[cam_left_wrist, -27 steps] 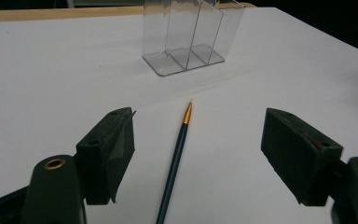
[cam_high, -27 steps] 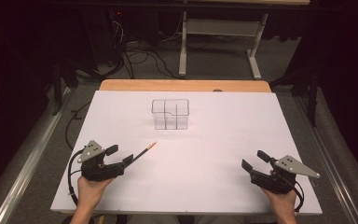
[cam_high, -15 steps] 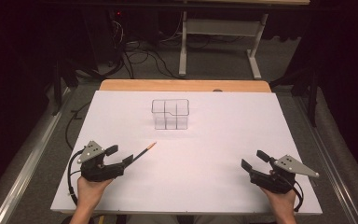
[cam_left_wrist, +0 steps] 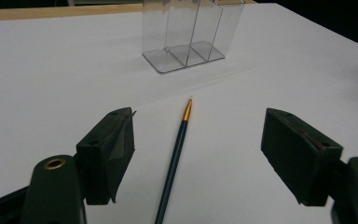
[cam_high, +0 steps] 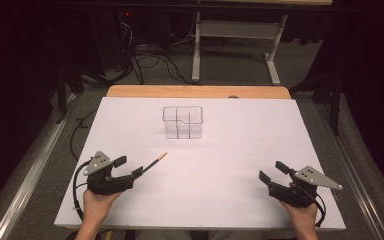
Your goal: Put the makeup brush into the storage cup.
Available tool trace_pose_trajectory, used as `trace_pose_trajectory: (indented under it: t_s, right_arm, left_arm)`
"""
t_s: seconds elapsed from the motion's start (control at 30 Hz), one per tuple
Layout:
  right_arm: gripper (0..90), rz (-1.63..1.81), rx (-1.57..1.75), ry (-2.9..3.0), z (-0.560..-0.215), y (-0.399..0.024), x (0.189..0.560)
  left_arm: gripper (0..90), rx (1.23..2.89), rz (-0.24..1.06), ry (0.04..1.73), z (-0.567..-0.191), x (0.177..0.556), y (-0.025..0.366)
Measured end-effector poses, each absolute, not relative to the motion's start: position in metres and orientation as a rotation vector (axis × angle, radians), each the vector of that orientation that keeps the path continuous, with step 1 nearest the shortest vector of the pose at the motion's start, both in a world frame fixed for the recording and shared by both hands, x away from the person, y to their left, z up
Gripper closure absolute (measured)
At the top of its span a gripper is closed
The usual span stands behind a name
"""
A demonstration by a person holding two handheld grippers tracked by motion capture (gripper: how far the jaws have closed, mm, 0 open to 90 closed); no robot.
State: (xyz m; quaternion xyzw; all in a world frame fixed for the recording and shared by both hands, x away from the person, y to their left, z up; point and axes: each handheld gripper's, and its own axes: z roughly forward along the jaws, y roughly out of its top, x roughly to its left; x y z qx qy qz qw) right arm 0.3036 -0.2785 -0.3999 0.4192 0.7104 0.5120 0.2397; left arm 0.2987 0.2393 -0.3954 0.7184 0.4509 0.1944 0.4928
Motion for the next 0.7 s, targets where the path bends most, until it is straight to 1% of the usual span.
trace_pose_trajectory:
  t_s: [0.43,0.7]
  right_arm:
    - [29.6,1.412,1.156,1.94,-0.4,-0.279,0.303]
    - [29.6,1.417,1.163,1.932,-0.4,-0.281,0.303]
  left_arm:
    - [26.3,1.744,0.474,1.082,-0.394,0.295,0.234]
    - [25.0,1.771,0.437,1.072,-0.393,0.303,0.223]
